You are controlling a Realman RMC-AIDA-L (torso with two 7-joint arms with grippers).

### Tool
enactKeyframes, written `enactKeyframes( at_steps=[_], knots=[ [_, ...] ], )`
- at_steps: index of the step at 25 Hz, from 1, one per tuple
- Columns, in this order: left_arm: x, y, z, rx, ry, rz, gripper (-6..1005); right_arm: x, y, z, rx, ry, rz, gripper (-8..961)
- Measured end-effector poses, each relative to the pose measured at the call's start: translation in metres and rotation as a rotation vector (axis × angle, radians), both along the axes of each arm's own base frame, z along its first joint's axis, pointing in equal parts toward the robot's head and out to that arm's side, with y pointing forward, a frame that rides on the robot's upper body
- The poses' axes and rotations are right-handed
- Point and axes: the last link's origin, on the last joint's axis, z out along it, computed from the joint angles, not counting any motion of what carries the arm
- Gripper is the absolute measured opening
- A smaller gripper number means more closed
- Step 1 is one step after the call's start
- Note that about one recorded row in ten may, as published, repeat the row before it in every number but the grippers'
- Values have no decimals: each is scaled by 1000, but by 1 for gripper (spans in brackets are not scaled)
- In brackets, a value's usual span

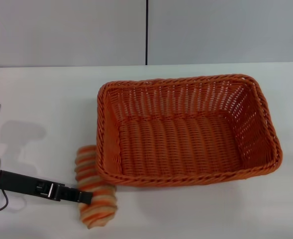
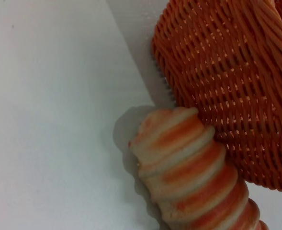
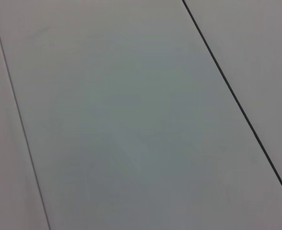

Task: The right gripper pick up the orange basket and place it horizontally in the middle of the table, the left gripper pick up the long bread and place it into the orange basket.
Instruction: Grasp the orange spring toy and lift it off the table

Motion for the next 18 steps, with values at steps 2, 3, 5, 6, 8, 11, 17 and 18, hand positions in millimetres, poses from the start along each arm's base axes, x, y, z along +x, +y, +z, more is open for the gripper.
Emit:
enactKeyframes(
  at_steps=[2, 3, 5, 6, 8, 11, 17, 18],
  knots=[
    [0, 0, 0, 0, 1, 0, 479, 0, -1, 0, 0, -1, -2, 405],
    [0, 0, 0, 0, 1, 0, 460, 0, -1, 0, 0, -1, -2, 405],
    [0, 0, 0, -1, 2, 2, 425, 1, -1, 0, -1, -2, -5, 405],
    [0, 0, 1, -2, 0, 1, 410, 1, -1, -1, -4, -3, -5, 405],
    [2, -1, 2, -13, -14, -8, 380, 1, -2, -2, -20, -9, -6, 405],
    [5, -2, 2, -21, -28, -16, 362, 2, -1, -3, -23, -11, -9, 405],
    [10, 1, 17, 37, -126, -7, 322, 4, 0, -3, -26, -13, -22, 405],
    [10, 1, 17, 37, -126, -7, 314, 4, 0, -3, -26, -13, -22, 405]
  ],
)
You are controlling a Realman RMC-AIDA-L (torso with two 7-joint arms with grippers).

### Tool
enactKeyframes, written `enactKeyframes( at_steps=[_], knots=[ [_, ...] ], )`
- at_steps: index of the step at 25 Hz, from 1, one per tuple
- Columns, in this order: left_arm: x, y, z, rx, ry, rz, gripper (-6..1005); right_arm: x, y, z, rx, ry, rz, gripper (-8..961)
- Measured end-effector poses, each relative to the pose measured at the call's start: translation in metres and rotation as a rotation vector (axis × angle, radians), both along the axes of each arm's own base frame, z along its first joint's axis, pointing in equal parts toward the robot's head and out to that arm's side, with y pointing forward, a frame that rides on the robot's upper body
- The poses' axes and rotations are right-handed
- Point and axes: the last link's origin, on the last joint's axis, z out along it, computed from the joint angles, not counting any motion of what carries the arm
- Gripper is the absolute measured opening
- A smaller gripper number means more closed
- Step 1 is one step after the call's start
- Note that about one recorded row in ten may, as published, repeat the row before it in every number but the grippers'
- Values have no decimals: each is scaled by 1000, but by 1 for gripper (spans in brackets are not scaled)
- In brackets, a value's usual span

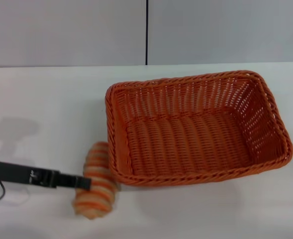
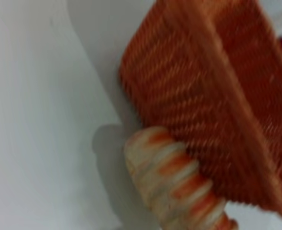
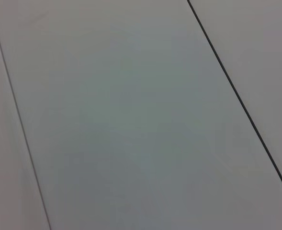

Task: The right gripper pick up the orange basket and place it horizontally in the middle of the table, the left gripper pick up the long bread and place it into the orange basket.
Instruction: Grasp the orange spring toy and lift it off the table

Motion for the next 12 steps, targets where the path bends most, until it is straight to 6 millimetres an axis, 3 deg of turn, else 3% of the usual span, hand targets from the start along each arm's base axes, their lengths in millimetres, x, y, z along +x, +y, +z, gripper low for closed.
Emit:
enactKeyframes(
  at_steps=[5, 12],
  knots=[
    [-5, 4, 14, 65, -11, 30, 277, 2, 0, -1, -5, -3, -11, 405],
    [-17, 9, 23, 97, 121, 30, 232, 3, 0, 1, -8, -10, -12, 405]
  ],
)
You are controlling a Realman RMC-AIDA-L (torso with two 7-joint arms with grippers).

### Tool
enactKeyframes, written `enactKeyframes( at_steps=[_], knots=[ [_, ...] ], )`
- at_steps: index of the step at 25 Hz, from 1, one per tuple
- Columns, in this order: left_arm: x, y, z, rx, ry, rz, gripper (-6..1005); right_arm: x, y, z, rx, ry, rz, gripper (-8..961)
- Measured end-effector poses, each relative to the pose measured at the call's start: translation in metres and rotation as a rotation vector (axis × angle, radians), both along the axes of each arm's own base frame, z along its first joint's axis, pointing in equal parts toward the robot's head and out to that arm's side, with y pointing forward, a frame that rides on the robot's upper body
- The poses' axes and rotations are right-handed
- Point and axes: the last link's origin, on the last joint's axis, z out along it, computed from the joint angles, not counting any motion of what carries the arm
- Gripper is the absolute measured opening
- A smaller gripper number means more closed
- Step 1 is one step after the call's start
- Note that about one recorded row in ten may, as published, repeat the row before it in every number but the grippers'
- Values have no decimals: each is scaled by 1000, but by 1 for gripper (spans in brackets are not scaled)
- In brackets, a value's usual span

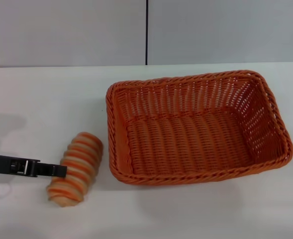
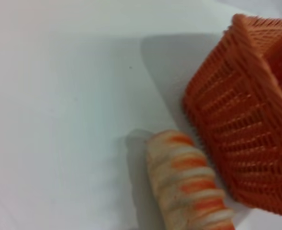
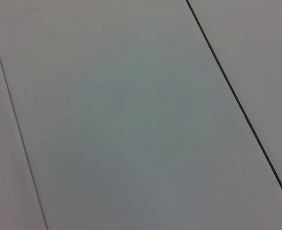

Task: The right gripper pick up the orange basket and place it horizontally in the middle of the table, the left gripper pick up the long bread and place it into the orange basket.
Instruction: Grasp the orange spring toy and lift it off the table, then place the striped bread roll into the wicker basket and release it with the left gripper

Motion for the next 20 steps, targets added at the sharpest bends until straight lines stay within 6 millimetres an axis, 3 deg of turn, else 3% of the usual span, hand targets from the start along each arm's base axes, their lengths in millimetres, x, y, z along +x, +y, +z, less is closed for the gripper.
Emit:
enactKeyframes(
  at_steps=[8, 9, 12, 20],
  knots=[
    [-3, 11, 12, 19, 86, -24, 161, 0, 1, 1, 0, -4, 2, 405],
    [-1, 18, 26, 60, 113, -40, 153, 0, 2, 1, 0, -4, 6, 405],
    [5, 27, 42, 108, 127, -66, 133, -2, 6, 1, 0, -4, 17, 405],
    [19, 39, 73, 183, 117, -100, 117, -6, 13, 2, -3, 2, 39, 405]
  ],
)
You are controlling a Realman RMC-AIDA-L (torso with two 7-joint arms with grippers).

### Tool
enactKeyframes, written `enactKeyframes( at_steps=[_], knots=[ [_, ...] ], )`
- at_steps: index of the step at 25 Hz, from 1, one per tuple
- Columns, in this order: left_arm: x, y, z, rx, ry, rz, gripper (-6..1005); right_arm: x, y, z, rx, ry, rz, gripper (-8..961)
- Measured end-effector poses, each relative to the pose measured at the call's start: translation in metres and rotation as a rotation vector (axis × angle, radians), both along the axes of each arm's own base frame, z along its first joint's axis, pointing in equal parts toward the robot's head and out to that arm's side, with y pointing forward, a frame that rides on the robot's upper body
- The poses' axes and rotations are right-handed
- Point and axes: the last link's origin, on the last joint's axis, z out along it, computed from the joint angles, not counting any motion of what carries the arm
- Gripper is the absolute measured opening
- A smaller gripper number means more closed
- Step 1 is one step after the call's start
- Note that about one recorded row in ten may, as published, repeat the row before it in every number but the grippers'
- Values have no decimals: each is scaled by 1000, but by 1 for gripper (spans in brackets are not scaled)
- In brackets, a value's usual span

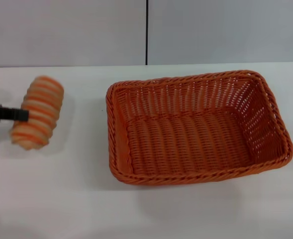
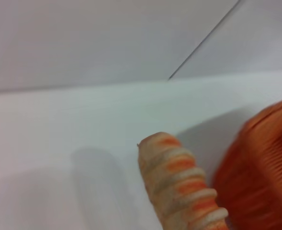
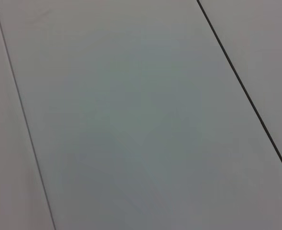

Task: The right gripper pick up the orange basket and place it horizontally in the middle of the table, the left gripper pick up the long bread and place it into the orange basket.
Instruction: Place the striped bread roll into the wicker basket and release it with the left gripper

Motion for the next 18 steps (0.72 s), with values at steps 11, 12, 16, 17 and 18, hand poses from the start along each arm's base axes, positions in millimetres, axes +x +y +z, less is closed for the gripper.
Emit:
enactKeyframes(
  at_steps=[11, 12, 16, 17, 18],
  knots=[
    [69, 2, -21, -27, -329, -230, 105, -10, 18, -1, 3, 8, 51, 405],
    [69, 2, -21, -27, -329, -230, 104, -10, 18, -1, 3, 8, 51, 405],
    [85, 2, -51, -86, -433, -276, 104, -12, 19, -3, 1, 13, 55, 405],
    [88, 1, -59, -91, -460, -286, 103, -12, 19, -3, 1, 13, 55, 405],
    [90, 2, -64, -81, -480, -297, 103, -12, 19, -3, 0, 16, 53, 405]
  ],
)
